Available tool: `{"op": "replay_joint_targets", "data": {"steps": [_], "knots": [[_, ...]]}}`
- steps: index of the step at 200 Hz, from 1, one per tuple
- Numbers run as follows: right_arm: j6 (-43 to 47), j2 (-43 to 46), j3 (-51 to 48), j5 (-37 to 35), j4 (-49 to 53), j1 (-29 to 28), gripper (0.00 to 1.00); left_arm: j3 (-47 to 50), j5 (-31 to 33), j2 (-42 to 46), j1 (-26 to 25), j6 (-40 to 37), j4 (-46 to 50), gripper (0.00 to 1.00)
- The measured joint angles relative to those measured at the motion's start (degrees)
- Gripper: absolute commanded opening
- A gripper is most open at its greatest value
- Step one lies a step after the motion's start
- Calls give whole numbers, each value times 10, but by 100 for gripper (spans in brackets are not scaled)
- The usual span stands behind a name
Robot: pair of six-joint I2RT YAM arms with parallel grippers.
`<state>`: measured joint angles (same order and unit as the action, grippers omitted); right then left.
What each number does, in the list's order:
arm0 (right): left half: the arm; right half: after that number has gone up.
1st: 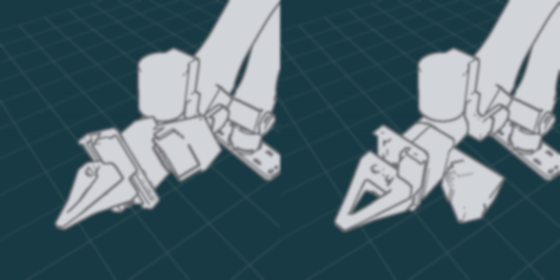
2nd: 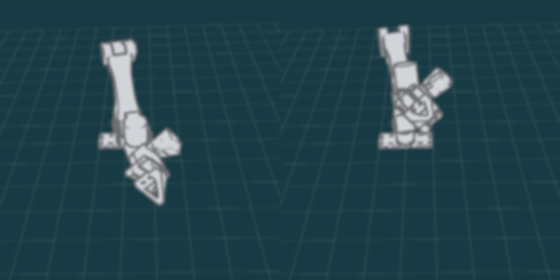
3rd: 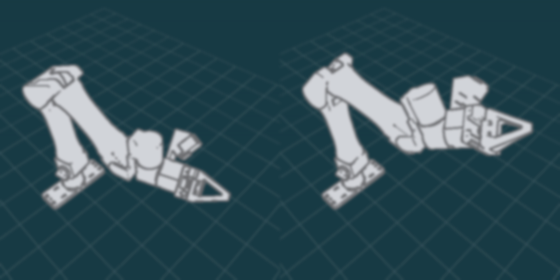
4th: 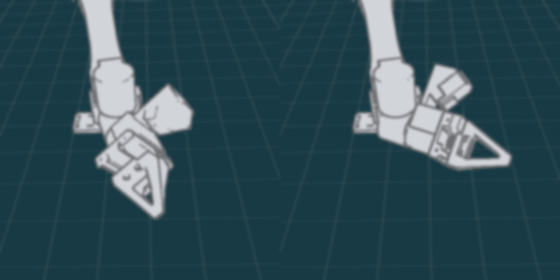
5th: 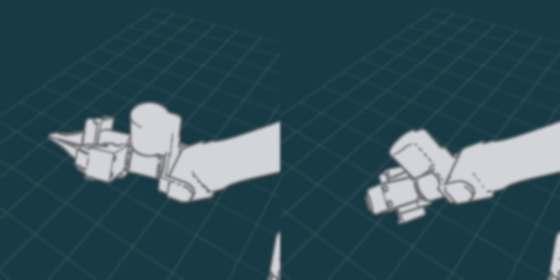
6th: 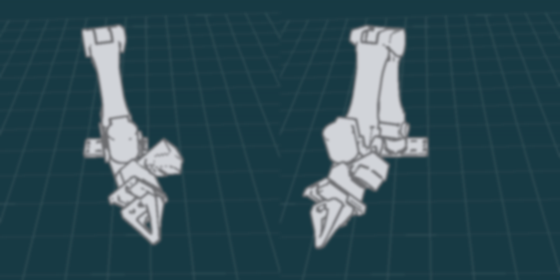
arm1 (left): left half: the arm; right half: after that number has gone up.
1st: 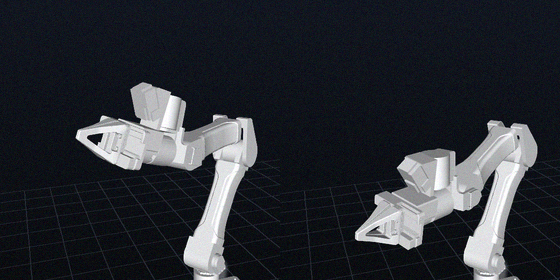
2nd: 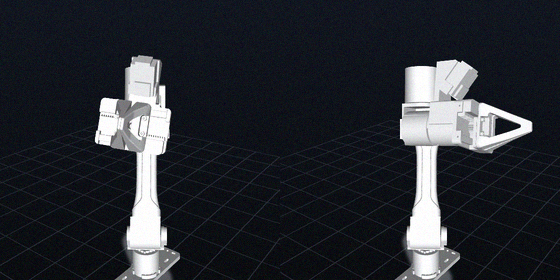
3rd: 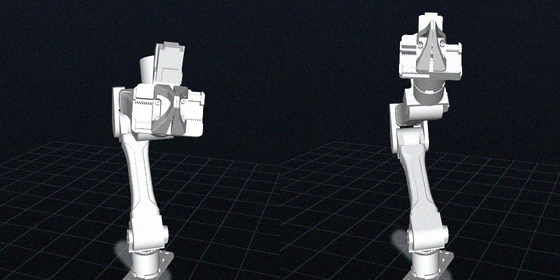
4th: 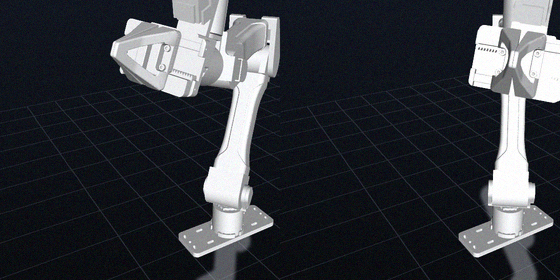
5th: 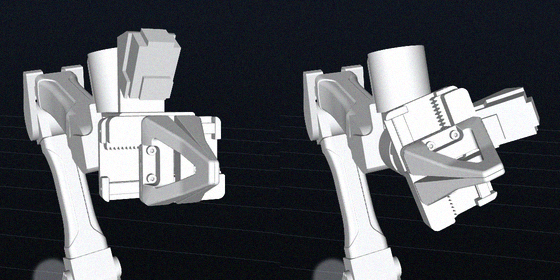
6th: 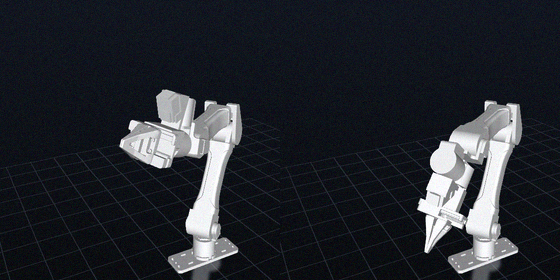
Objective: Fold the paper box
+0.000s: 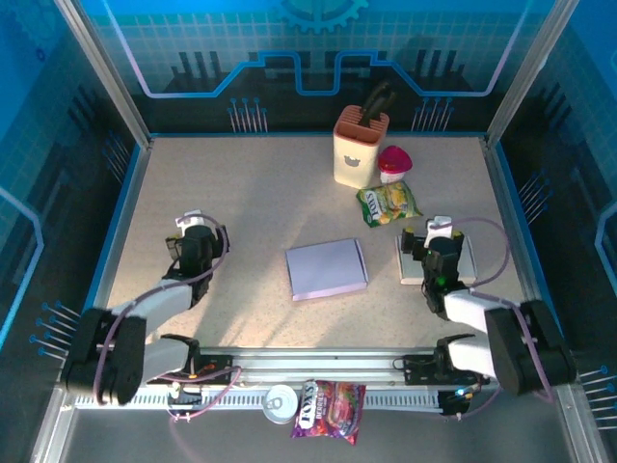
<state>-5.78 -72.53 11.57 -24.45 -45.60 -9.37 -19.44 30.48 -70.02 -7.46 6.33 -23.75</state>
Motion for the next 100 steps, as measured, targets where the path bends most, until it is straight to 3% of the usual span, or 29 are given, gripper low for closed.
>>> {"op": "replay_joint_targets", "data": {"steps": [35,68,100], "knots": [[30,-127,-18,40,-193,18,100,10,-69,-72,8,-49,-156,99],[45,-153,-39,66,-263,19,100,33,-103,-185,20,-64,-339,99],[56,-170,-36,86,-311,19,100,46,-108,-206,21,-65,-376,99]]}}
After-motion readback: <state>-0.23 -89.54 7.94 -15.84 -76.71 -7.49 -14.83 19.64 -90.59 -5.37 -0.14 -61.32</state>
